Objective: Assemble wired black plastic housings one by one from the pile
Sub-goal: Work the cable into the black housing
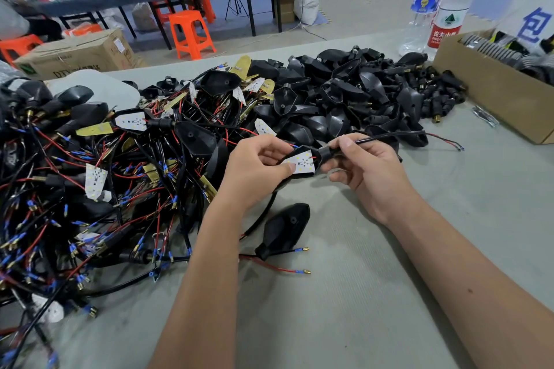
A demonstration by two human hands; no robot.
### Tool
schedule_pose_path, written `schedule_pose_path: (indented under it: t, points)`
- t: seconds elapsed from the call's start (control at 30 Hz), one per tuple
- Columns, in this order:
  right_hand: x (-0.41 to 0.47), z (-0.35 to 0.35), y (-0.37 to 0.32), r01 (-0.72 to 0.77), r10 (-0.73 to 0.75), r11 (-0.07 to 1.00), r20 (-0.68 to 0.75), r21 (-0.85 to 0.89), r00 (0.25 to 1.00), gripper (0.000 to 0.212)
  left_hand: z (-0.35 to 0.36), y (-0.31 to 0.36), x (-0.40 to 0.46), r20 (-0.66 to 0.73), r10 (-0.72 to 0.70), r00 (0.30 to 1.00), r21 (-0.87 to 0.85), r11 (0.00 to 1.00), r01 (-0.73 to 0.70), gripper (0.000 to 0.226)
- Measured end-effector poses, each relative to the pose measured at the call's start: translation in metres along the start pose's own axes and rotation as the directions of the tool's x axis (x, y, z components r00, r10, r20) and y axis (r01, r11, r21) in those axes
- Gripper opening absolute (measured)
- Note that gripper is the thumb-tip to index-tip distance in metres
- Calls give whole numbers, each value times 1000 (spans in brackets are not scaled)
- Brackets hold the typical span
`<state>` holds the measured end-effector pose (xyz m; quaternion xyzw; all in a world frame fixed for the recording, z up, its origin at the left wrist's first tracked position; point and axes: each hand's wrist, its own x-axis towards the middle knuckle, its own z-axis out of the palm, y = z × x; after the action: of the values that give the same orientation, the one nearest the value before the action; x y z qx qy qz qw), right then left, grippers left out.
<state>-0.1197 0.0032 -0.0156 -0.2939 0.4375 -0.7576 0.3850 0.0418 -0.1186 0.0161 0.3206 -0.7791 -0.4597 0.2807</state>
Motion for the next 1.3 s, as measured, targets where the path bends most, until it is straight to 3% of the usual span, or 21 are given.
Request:
schedule_pose_path:
  t: [0.27,0.47,0.6,0.7,0.83,0.97,1.1,1.3]
  points:
    - [-2,-1,1,-7,11,1000,127,-30,992,18,13,12,-4,138,223,965,-13,975,-223,17]
    - [-3,1,3,31,-20,994,106,-108,994,27,22,6,-6,104,171,980,-63,984,-165,14]
    - [1,3,3,19,-25,996,-67,-84,997,30,15,2,-2,32,215,976,1,977,-215,8]
    - [4,-4,-4,2,29,991,-230,131,973,46,-2,1,-1,6,215,977,89,973,-215,7]
    - [5,-15,-9,61,60,942,-344,331,937,56,-32,3,-2,135,62,989,301,948,-101,8]
    - [7,-14,-4,11,57,977,-309,213,949,51,-44,6,-2,225,-52,973,422,905,-49,14]
    - [7,-12,0,-29,51,995,-247,93,968,50,-21,12,1,142,73,987,390,912,-124,18]
    - [5,-12,-1,-33,45,998,-232,53,972,50,9,9,0,216,159,963,282,934,-218,6]
